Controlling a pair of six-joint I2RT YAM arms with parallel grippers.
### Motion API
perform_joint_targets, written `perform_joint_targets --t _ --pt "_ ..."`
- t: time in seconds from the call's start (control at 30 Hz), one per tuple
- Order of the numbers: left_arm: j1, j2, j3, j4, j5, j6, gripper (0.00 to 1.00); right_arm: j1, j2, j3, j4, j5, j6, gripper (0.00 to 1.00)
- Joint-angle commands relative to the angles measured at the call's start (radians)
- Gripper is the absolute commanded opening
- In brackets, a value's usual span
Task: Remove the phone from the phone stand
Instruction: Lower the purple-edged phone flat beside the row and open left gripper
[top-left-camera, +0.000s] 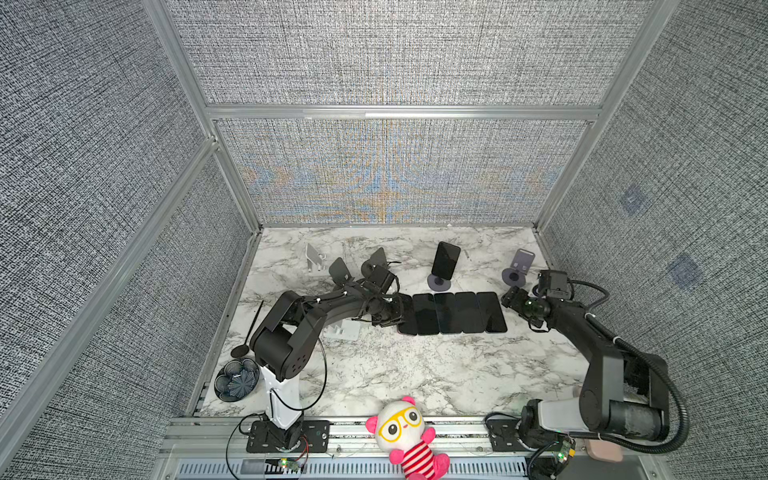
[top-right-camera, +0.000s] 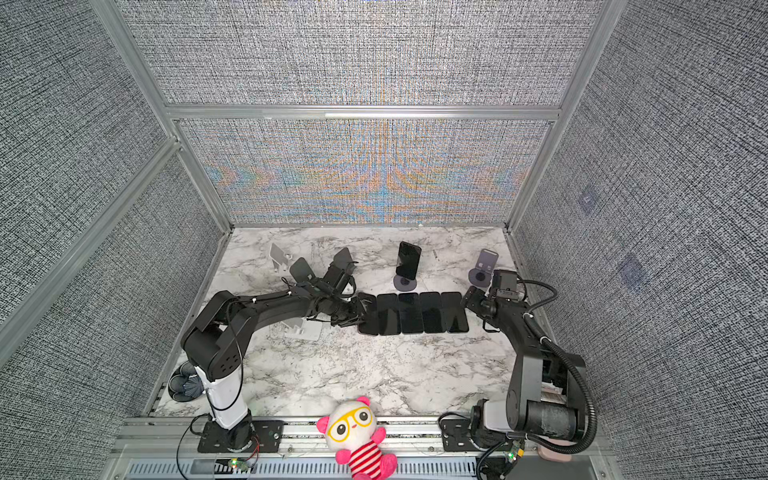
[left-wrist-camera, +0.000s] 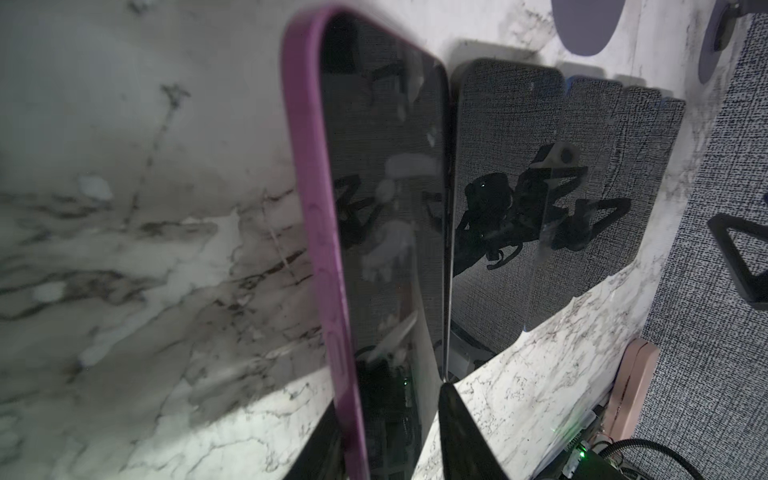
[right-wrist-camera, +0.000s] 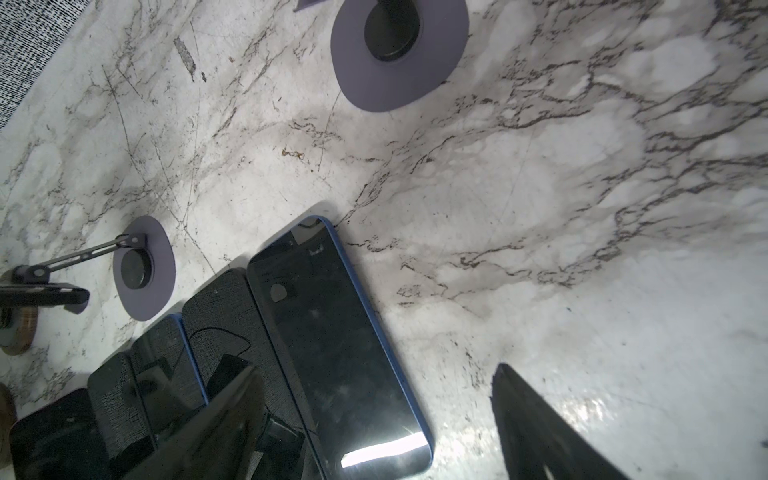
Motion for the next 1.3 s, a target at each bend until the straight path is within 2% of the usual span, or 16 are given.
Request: perform_joint_targets --t 0.0,0.77,0.9,1.03,1.27 --pt "0.000 0.006 0.008 0.011 -0.009 0.014 0.41 -0.001 -0.006 0.001 0.010 -0.011 -0.005 0.85" --pt "0.000 0.009 0.013 0.016 -0.025 0.054 0.67 0.000 -0.057 -0.009 -0.007 -0.045 -0.008 0.86" --pt "-0.001 0.003 0.015 0.004 -0.032 0.063 0.76 -0.001 -0.071 -0.013 -0.006 -0.055 -0.006 0.86" --pt "0.000 -0.001 0.017 0.001 -0.033 0.069 0.80 0.000 -0.100 -0.016 0.002 -0.093 -0.009 0.86" --pt "-0.001 -0.035 0.020 -0.017 -0.043 0.108 0.81 0.001 -0.176 -0.007 0.021 -0.200 -0.028 0.86"
